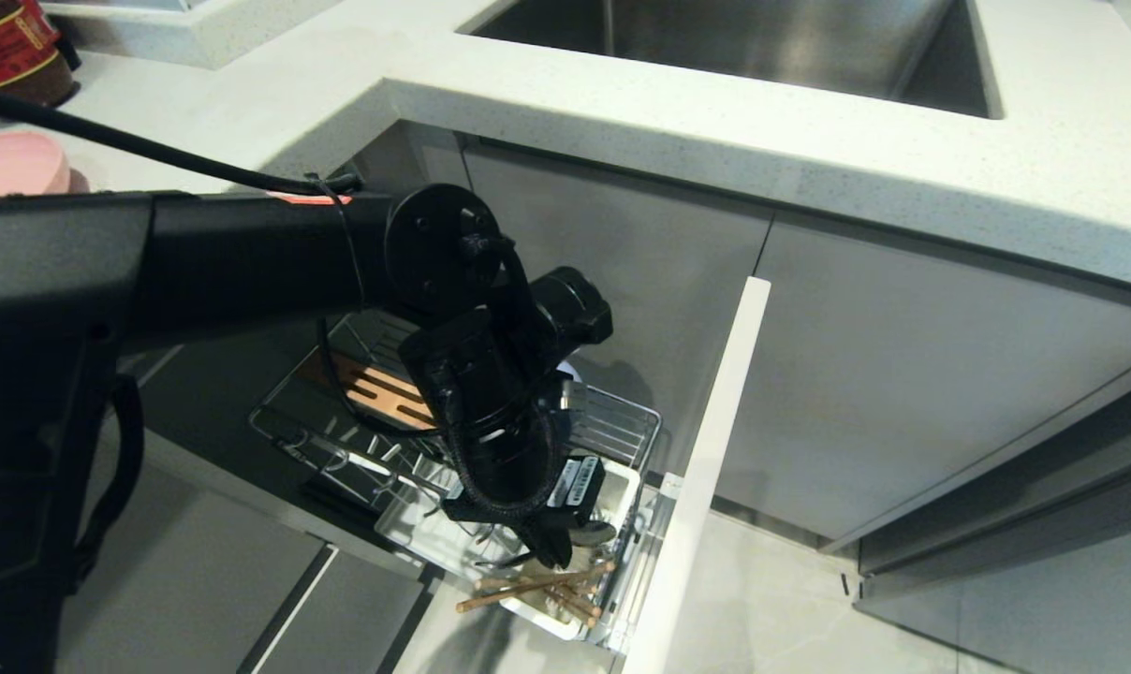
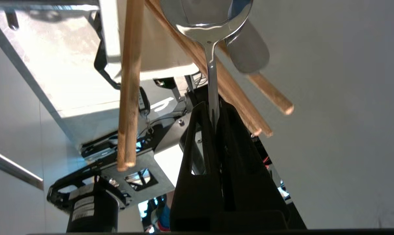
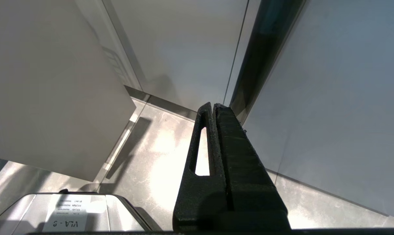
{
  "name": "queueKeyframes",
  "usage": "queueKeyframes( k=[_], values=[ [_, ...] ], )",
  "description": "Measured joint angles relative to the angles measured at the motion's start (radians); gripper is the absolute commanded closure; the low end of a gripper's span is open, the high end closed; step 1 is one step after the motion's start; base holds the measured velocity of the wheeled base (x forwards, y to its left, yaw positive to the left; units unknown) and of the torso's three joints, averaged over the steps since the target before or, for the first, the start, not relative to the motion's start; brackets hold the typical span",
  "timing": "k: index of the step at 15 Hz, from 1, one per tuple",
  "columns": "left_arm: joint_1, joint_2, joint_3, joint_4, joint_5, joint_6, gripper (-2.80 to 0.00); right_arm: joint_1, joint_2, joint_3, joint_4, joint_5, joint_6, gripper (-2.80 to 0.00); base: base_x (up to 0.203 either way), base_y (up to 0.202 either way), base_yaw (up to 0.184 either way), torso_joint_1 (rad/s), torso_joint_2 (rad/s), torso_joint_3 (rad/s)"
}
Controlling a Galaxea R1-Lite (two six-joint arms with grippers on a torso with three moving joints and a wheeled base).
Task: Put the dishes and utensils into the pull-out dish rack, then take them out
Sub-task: Pick up the spoon and place it in the cupboard
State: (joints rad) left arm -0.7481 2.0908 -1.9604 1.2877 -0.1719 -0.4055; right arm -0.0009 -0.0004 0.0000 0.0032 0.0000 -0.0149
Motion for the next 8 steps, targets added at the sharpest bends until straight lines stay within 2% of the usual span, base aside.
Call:
queueKeyframes(
  k=[8],
  values=[
    [0.022, 0.034, -0.012, -0.02, 0.003, 0.001, 0.0, 0.001, 0.0, 0.0, 0.0, 0.0, 0.0, 0.0, 0.0, 0.0, 0.0, 0.0, 0.0, 0.0]
  ],
)
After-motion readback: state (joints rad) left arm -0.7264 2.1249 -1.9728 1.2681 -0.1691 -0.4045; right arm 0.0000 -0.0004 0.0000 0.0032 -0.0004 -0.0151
